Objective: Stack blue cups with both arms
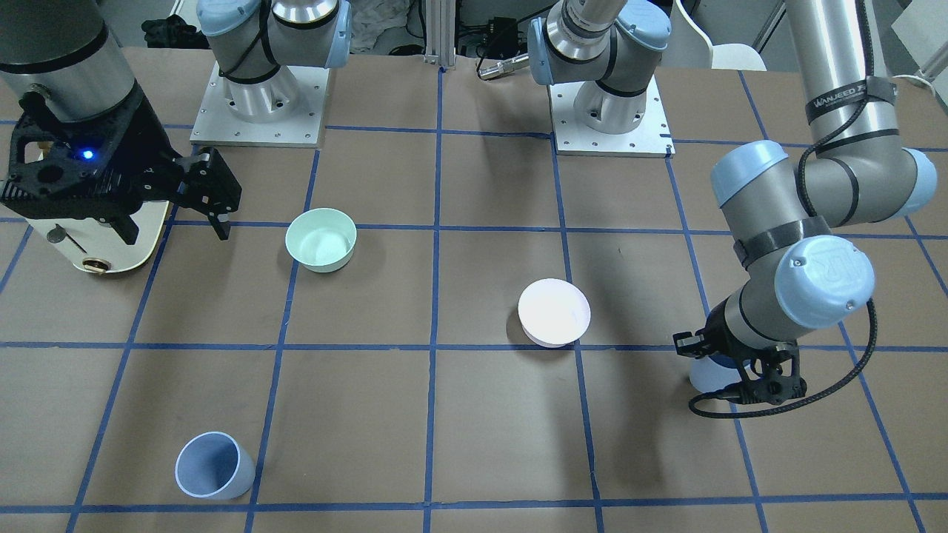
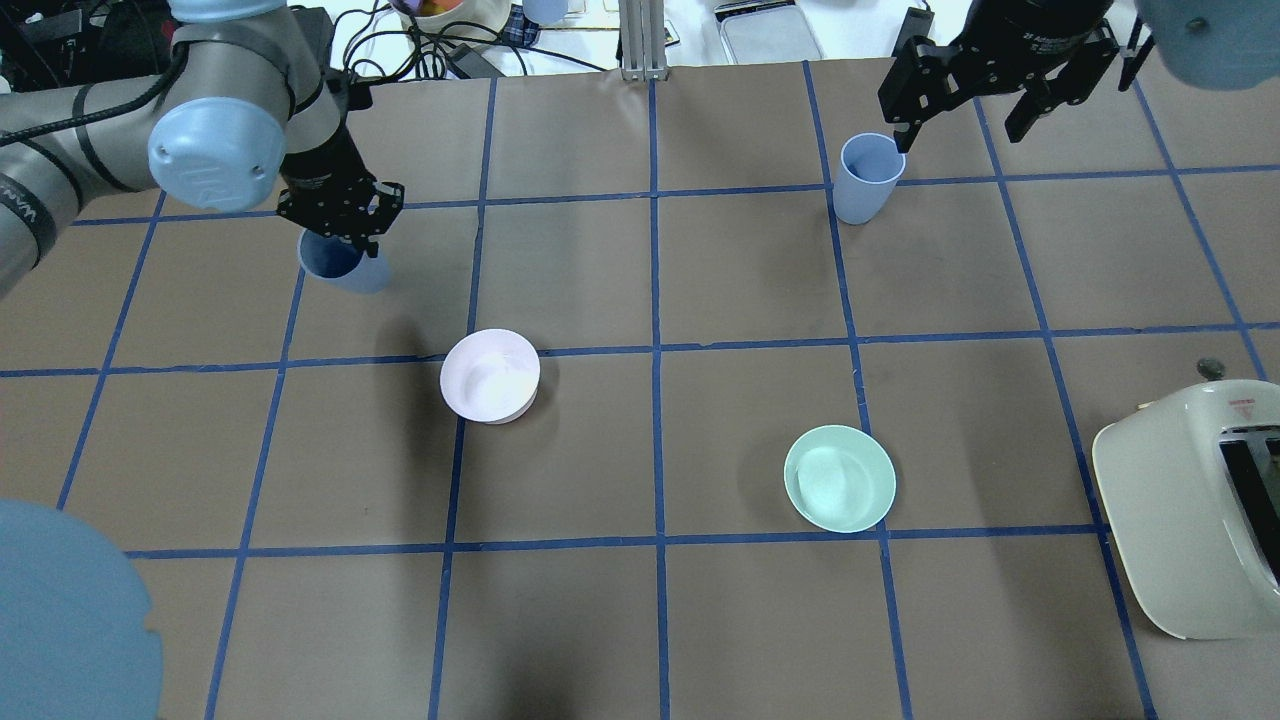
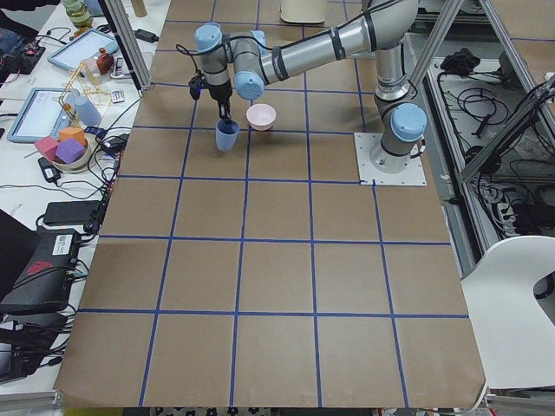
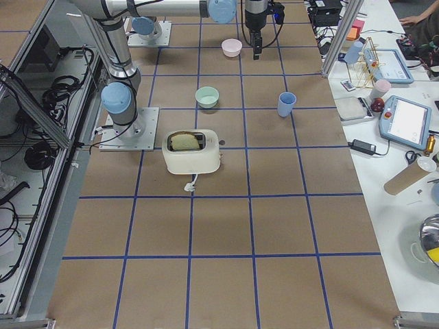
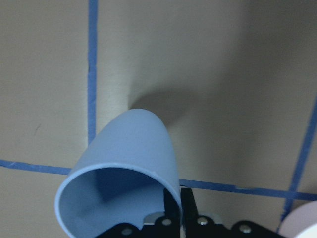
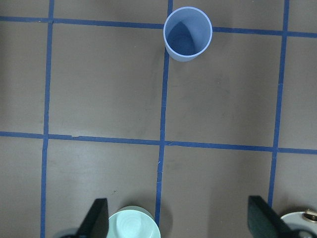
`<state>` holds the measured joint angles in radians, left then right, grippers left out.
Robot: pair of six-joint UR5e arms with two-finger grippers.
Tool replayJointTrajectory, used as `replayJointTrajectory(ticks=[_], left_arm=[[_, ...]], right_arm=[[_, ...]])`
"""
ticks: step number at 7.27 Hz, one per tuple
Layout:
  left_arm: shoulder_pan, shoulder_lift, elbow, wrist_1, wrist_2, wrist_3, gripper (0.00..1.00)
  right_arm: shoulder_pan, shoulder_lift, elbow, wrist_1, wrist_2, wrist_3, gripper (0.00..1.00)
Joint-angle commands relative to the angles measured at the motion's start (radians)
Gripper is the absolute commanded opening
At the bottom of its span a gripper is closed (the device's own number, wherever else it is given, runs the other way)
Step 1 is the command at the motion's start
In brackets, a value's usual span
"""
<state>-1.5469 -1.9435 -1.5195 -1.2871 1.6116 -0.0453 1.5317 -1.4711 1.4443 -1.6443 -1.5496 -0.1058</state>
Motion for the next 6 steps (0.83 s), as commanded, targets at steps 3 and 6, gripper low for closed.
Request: replayJointTrajectory(ticks=[3,6], left_arm=[[-0.410,-0.026,0.024,-0.001,-0.119,-0.584,0.00],[-0.473,-0.029,-0.094,0.000,-0.168,-0.585,0.00]], right_arm=[[-0.001,0.000,0.001,-0.003,-0.003,0.000,1.00],[-0.001,0.000,-0.001,-0.005,-0.001,-0.002,1.00]])
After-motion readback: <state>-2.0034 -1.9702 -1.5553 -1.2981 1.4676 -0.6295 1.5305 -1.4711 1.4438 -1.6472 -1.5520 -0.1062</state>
